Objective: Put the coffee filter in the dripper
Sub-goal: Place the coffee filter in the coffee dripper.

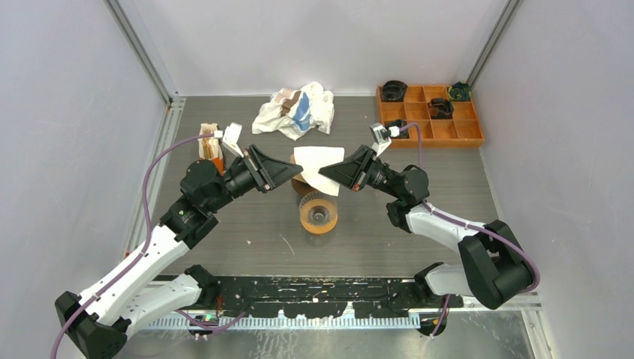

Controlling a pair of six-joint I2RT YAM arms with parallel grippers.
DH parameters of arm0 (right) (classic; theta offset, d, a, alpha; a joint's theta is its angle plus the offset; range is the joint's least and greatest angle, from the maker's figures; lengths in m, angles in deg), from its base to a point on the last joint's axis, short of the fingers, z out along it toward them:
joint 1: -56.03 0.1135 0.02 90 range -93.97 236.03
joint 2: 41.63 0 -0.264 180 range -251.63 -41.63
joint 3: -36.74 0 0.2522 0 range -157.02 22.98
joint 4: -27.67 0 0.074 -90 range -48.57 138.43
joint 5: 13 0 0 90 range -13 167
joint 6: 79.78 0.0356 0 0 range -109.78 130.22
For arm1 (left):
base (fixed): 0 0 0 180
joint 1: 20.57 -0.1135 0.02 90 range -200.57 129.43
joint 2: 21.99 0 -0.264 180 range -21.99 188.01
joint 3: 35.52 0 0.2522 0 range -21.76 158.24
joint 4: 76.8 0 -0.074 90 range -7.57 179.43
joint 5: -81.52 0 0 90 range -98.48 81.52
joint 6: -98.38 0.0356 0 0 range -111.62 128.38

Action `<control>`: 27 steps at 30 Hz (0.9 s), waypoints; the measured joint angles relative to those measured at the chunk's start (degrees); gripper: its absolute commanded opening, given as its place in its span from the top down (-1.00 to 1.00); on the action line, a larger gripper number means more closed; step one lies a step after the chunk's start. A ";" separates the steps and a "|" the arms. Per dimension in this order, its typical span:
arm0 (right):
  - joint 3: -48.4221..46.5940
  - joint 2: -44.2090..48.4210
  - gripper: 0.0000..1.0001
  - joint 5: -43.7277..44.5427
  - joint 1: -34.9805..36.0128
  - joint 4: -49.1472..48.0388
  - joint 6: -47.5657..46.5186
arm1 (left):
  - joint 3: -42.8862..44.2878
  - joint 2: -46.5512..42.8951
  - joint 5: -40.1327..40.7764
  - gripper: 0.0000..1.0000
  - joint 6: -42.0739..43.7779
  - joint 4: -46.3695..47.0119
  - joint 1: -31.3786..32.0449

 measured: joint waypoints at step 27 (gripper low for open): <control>0.28 -0.11 0.98 1.25 0.00 2.80 -1.64 | 0.00 0.26 -0.50 0.23 0.00 -0.09 0.33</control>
